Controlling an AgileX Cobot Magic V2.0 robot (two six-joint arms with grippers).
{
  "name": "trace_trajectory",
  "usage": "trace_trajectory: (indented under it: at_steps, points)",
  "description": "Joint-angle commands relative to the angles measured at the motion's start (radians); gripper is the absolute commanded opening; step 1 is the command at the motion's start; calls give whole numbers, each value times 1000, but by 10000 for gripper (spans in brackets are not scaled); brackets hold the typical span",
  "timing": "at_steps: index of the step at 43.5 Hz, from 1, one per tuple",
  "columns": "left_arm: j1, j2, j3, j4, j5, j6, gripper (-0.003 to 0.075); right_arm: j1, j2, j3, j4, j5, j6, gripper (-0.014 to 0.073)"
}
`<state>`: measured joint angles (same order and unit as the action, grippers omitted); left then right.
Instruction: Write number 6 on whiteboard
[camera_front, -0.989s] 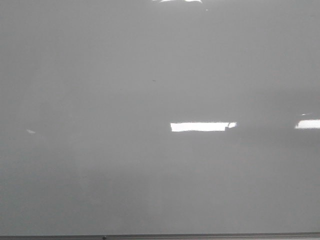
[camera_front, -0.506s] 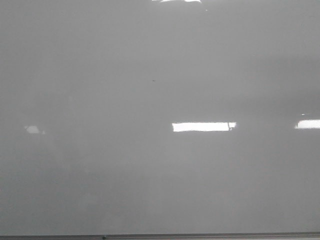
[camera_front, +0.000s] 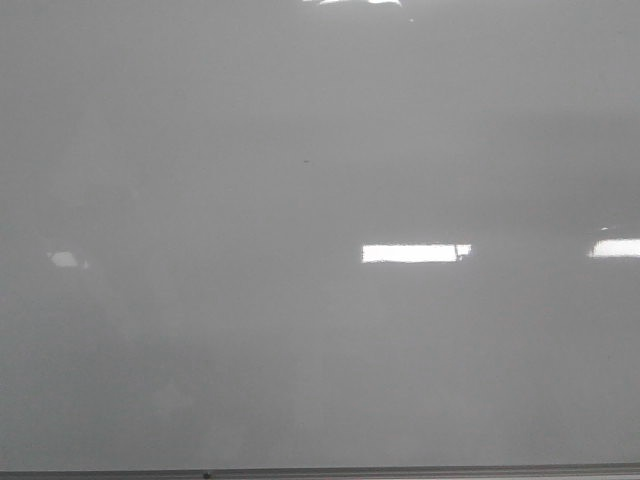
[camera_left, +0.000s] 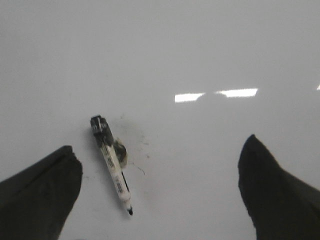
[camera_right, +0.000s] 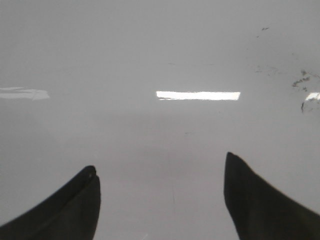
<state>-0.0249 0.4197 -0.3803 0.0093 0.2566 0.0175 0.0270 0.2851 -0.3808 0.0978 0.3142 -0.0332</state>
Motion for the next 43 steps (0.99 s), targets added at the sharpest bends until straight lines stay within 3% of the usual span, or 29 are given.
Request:
trace_trajectory:
  at_steps: [1,11,15,26,38,43]
  points:
    - [44,120,-57,-9,-49,-70,558,-1,17,-36,3,-80,-2,548]
    - [203,448,-151,-62,-37,-121,549,-1,17,-36,3,-80,-2,548]
    - [197,559,-176,-89,-46,-117,546,-1,17,-36,3,-80,-2,548]
    - [162,834,-243,-89,-227,-117,546,1,17,-36,3,-80,-2,548]
    - [162,982,-298,-89,-295,-117,546,0,17,-36,3,-79,-2,548]
    - [162,1005,-299,-89,-311,-117,511,0,17,-36,3,-79,-2,548]
